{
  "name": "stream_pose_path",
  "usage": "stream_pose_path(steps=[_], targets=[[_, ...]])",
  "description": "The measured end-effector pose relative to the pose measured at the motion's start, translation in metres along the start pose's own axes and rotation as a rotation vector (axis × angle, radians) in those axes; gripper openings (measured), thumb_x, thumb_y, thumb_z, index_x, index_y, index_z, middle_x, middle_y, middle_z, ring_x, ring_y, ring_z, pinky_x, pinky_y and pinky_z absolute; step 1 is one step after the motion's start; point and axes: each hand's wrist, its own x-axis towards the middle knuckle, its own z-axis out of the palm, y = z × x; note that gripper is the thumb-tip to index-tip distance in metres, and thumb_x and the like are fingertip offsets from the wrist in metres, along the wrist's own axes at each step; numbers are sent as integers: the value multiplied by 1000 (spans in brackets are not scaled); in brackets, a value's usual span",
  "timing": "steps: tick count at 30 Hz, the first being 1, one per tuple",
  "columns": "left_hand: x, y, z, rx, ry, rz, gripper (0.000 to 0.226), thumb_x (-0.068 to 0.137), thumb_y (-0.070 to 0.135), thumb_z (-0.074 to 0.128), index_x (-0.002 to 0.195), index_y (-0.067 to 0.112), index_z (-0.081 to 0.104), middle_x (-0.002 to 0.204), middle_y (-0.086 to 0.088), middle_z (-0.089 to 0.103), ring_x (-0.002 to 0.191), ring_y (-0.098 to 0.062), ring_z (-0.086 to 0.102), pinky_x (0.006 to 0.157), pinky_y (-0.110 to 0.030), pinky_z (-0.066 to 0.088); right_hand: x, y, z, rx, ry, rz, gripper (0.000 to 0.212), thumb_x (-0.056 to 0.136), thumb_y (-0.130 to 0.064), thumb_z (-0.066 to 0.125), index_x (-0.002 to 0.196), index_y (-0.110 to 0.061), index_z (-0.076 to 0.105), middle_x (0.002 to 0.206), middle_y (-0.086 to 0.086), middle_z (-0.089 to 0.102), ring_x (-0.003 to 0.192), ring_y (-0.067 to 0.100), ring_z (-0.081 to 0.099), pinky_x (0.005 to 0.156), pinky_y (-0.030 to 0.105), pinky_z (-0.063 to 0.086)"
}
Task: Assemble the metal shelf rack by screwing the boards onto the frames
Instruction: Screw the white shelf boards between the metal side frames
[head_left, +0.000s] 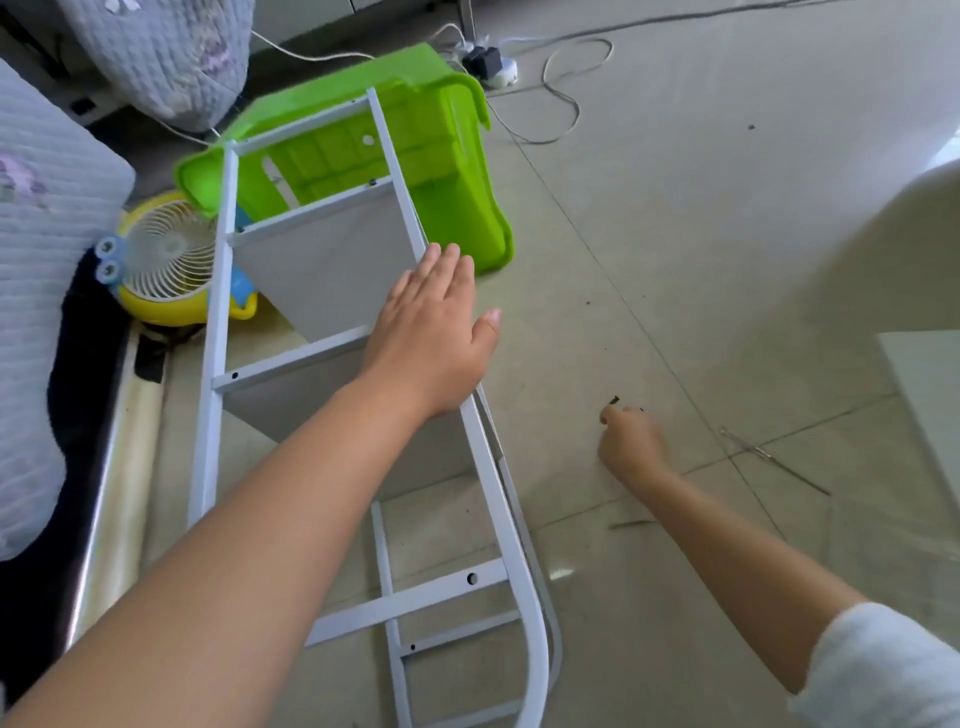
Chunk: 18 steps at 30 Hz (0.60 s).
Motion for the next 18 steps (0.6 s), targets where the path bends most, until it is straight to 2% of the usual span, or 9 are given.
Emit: stream_pose_path(steps=[2, 7, 9, 11, 13, 15, 17, 18], targets=[[-1, 1, 1, -37, 27, -3, 60, 100, 34, 25, 149, 8, 1, 157, -6, -6, 144, -15, -8, 115, -27, -4, -2, -11, -18, 145, 70, -13, 32, 88, -3, 44, 116, 0, 57, 117, 19, 56, 106, 34, 53, 84, 31, 43], [-14, -11, -4, -138, 113, 2, 66, 98, 41, 28, 148, 7, 2, 157, -7, -4, 145, -16, -4, 117, -31, 2, -19, -61, -84, 408, 318, -377, 19, 83, 3, 56, 96, 4, 69, 94, 19, 65, 83, 29, 59, 70, 19, 36], [-22, -26, -6, -137, 169, -74, 68, 97, 45, 27, 149, 7, 5, 157, -8, 1, 145, -17, 1, 116, -33, 7, -29, -86, -108, 492, 390, -479, 16, 81, 4, 58, 91, 3, 70, 87, 14, 65, 72, 21, 55, 66, 13, 36], [-33, -44, -9, -155, 251, -198, 66, 96, 47, 31, 148, 9, 17, 156, -9, 10, 144, -19, 10, 113, -34, 16, -38, -110, -125, 545, 426, -549, 14, 81, 4, 58, 89, 2, 70, 81, 7, 61, 63, 10, 51, 65, 7, 37], [-45, -68, -13, -162, 295, -259, 62, 92, 48, 43, 143, 13, 33, 154, -9, 20, 142, -20, 18, 110, -32, 21, -45, -134, -136, 560, 464, -602, 14, 81, 2, 59, 88, 1, 71, 79, 3, 59, 61, -1, 50, 65, 3, 36], [-57, -92, -15, -119, 287, -240, 59, 85, 45, 58, 135, 16, 47, 151, -7, 28, 140, -21, 22, 110, -29, 21, -53, -157, -140, 546, 515, -690, 13, 78, 1, 59, 84, 0, 71, 77, 6, 61, 65, 0, 51, 67, 6, 37], [-67, -114, -16, -95, 255, -241, 54, 81, 38, 66, 129, 18, 55, 147, -6, 36, 137, -21, 27, 108, -26, 22, -60, -177, -139, 486, 557, -812, 14, 74, 0, 57, 78, 1, 71, 73, 12, 64, 68, 20, 57, 70, 23, 44], [-70, -122, -15, -87, 235, -241, 50, 80, 35, 67, 127, 19, 57, 145, -5, 38, 135, -21, 29, 107, -24, 23, -61, -185, -138, 449, 575, -864, 14, 73, 0, 57, 76, 1, 70, 72, 14, 65, 67, 25, 58, 68, 28, 45]])
